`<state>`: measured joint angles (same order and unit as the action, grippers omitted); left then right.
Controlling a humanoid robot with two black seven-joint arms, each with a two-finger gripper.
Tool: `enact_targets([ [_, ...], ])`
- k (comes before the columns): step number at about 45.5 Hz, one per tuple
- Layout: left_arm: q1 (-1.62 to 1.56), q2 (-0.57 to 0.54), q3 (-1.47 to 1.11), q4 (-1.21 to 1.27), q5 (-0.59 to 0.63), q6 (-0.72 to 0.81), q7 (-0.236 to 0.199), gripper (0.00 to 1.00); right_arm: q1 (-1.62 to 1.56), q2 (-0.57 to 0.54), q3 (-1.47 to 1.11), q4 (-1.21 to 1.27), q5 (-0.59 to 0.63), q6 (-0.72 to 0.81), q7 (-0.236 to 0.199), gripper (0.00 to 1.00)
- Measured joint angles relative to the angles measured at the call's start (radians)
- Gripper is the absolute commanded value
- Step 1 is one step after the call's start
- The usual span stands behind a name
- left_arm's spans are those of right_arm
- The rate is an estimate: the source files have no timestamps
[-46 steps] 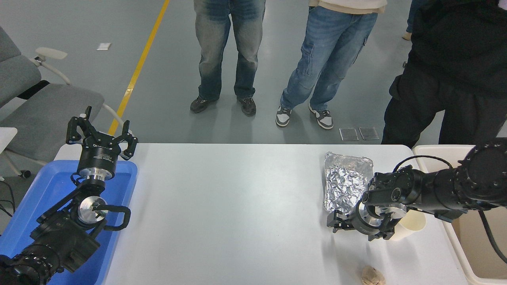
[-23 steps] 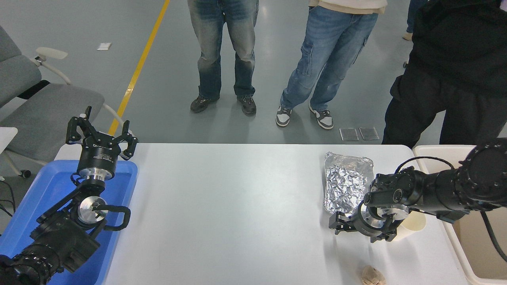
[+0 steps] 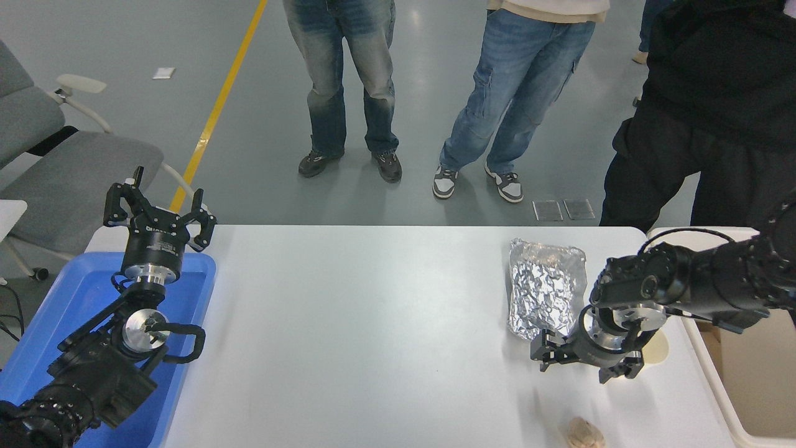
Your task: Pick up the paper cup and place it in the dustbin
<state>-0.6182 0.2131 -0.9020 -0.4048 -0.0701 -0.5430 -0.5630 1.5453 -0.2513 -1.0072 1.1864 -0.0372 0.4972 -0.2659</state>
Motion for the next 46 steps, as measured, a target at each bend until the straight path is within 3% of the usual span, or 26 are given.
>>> enact_targets([
  [18, 0.0, 0.0, 0.0, 0.001, 0.0, 0.0, 0.0, 0.99, 0.319, -0.122, -0.036, 0.172, 0.02, 0.239, 0.001, 1.0],
  [30, 0.0, 0.0, 0.0, 0.001, 0.0, 0.0, 0.0, 0.99, 0.575, -0.204, -0.132, 0.216, 0.063, 0.275, -0.001, 1.0],
  [46, 0.0, 0.0, 0.0, 0.001, 0.0, 0.0, 0.0, 0.99, 0.84, -0.228, -0.334, 0.229, 0.079, 0.286, 0.0, 1.0],
])
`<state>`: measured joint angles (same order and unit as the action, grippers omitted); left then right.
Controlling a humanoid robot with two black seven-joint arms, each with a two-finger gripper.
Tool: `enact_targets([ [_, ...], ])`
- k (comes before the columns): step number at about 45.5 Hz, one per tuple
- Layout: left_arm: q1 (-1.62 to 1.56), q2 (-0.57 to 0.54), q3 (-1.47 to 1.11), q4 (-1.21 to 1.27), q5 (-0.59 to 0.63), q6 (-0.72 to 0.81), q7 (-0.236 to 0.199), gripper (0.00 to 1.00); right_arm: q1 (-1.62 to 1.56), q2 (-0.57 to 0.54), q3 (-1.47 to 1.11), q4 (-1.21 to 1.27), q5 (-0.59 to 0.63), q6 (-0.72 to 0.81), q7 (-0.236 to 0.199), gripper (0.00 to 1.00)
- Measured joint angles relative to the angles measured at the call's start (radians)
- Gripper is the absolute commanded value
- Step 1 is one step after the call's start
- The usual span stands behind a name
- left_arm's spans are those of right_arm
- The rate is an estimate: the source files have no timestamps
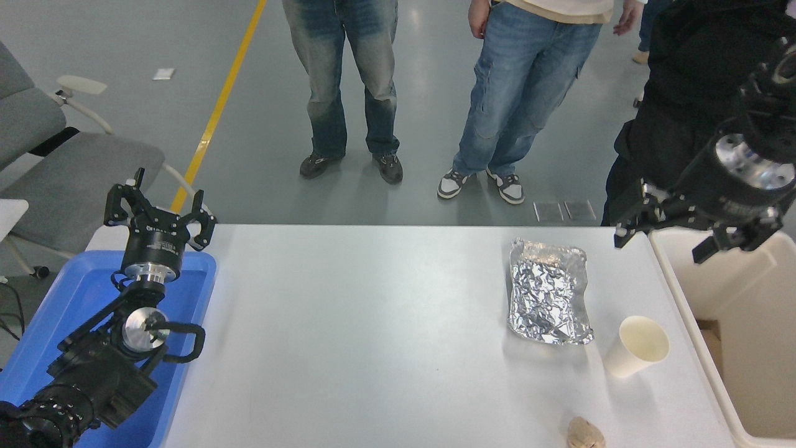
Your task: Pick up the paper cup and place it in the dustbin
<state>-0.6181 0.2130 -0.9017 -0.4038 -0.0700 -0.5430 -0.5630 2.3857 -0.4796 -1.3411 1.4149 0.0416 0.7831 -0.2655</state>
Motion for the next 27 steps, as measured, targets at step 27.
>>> enact_targets([
  [27, 0.0, 0.0, 0.001, -0.001, 0.0, 0.0, 0.0, 0.99, -0.14, -0.004, -0.087, -0.082, -0.018, 0.002, -0.001, 1.0],
])
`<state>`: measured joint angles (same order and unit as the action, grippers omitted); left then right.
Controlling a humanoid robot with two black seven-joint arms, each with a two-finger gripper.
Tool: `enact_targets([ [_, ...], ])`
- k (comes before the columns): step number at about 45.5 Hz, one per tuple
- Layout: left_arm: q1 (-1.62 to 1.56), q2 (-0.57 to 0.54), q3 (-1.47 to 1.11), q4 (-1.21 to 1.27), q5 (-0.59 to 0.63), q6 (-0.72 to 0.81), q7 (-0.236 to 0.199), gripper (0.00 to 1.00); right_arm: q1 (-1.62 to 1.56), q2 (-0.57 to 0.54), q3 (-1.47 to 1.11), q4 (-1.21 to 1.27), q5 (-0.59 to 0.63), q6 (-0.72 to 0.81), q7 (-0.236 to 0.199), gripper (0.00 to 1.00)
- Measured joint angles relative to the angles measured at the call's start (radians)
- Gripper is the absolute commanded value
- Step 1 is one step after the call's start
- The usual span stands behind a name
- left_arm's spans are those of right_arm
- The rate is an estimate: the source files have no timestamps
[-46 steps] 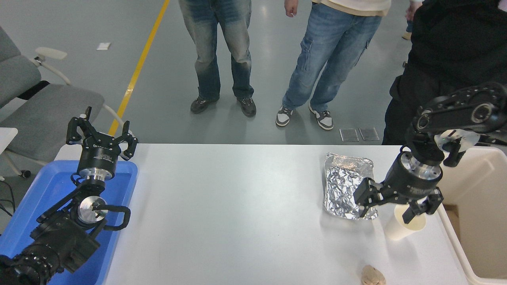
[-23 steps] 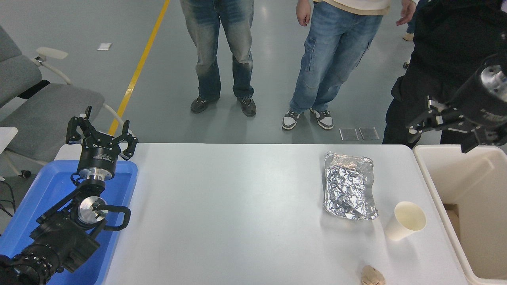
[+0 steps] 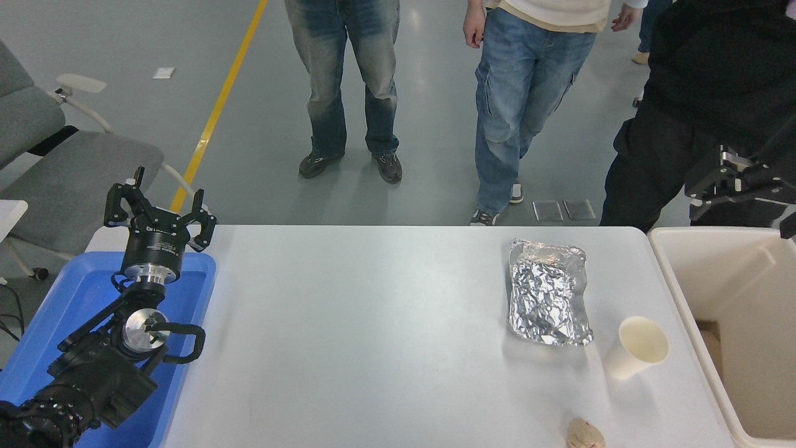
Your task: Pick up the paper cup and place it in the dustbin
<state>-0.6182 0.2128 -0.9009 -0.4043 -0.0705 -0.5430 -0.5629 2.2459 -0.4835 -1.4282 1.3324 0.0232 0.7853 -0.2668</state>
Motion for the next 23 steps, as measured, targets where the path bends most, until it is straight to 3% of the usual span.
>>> enact_targets([
  [9, 0.0, 0.0, 0.0, 0.0, 0.0, 0.0, 0.0, 0.99, -0.194, -0.015, 0.05, -0.048, -0.044, -0.039, 0.0, 1.0],
  [23, 0.0, 0.0, -0.001, 0.0, 0.0, 0.0, 0.0, 0.99, -0.527, -0.025, 0.187, -0.109, -0.082, -0.343, 0.001, 0.99],
])
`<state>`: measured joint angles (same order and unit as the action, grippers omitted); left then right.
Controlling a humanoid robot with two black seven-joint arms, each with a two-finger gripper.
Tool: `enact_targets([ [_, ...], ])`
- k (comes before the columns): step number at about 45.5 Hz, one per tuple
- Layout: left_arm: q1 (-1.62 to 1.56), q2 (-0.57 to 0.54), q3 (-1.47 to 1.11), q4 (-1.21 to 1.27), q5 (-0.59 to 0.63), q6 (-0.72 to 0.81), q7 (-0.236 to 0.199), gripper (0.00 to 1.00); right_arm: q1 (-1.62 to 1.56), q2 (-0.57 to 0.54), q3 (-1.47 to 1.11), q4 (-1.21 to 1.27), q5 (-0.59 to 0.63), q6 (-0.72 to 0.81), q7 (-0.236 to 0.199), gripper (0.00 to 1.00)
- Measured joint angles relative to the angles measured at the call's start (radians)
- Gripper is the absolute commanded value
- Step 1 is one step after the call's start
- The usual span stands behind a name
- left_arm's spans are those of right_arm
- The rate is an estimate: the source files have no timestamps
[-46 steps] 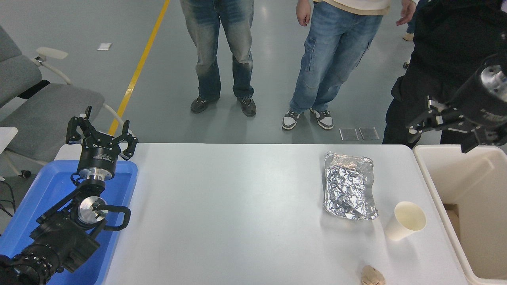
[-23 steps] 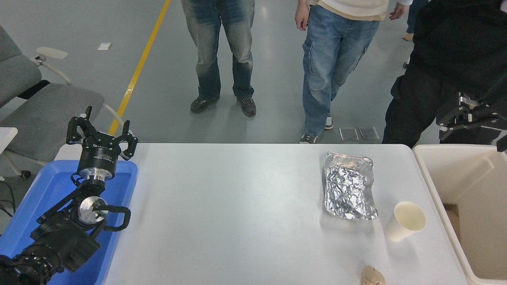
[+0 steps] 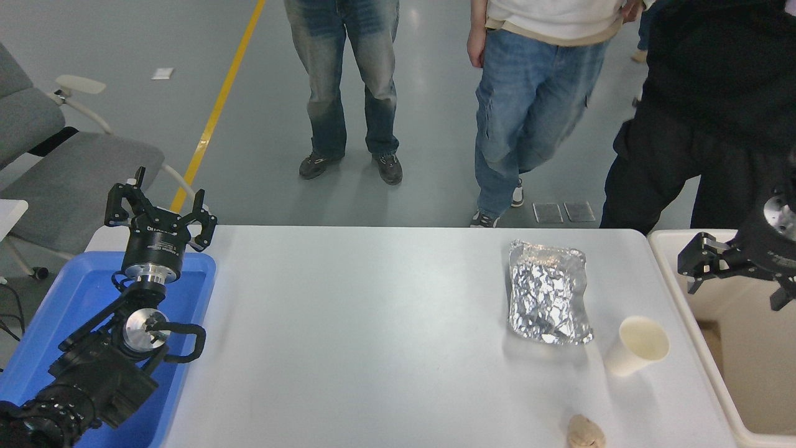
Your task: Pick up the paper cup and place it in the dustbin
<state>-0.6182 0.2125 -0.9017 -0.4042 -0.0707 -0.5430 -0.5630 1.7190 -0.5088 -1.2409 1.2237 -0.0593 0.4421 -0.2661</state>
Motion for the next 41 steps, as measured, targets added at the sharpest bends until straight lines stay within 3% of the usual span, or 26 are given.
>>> enact_targets([
  [10, 0.0, 0.0, 0.0, 0.0, 0.0, 0.0, 0.0, 0.99, -0.17, 0.002, 0.088, -0.066, -0.009, -0.12, 0.001, 0.98],
  [26, 0.0, 0.0, 0.0, 0.0, 0.0, 0.0, 0.0, 0.99, -0.286, 0.004, 0.183, -0.117, -0.009, -0.176, 0.001, 0.94],
  [37, 0.0, 0.0, 0.0, 0.0, 0.0, 0.0, 0.0, 0.99, -0.347, 0.009, 0.24, -0.16, -0.01, -0.19, 0.0, 0.73],
  [41, 0.0, 0.0, 0.0, 0.0, 0.0, 0.0, 0.0, 0.99, -0.358, 0.01, 0.249, -0.168, -0.009, -0.195, 0.0, 0.44],
])
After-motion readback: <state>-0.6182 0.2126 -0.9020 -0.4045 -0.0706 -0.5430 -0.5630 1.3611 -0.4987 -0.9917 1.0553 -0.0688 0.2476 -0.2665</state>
